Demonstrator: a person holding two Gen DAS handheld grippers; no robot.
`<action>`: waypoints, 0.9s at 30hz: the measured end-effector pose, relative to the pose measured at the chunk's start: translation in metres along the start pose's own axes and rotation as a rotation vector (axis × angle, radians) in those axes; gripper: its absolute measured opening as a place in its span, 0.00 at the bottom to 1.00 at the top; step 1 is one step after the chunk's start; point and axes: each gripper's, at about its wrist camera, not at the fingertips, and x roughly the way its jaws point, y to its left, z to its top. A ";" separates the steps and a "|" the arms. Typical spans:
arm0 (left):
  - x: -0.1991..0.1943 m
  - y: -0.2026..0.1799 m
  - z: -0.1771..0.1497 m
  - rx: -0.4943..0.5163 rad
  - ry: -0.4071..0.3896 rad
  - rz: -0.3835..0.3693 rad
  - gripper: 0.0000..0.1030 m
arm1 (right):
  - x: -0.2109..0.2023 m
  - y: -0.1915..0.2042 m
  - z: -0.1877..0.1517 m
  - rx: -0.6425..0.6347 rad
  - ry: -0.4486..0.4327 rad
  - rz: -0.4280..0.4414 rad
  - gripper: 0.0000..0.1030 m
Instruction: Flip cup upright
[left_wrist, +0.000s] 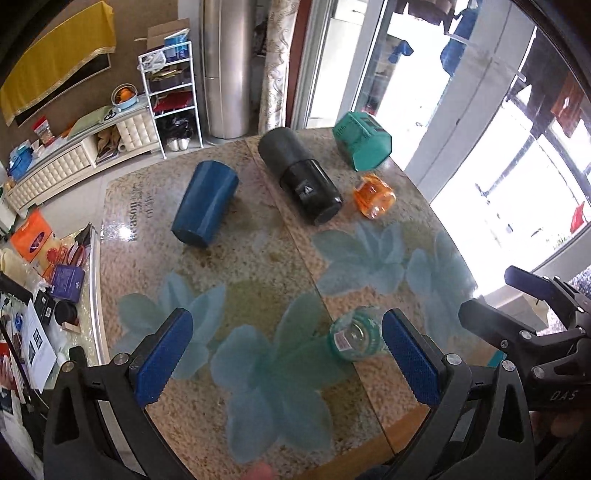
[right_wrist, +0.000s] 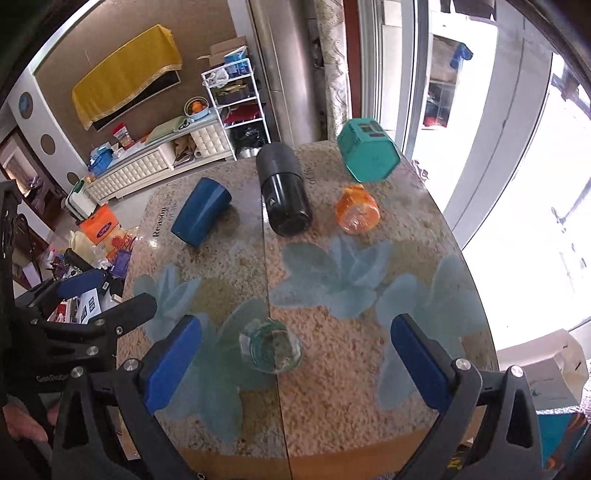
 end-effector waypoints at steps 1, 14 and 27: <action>0.001 -0.003 0.000 0.004 0.002 -0.001 1.00 | 0.000 -0.001 0.000 0.002 0.003 0.002 1.00; 0.007 -0.018 0.007 0.026 0.001 0.006 1.00 | 0.002 -0.012 0.003 0.018 0.011 0.021 1.00; 0.011 -0.017 0.014 0.018 0.009 0.006 1.00 | 0.010 -0.018 0.005 0.017 0.033 0.013 1.00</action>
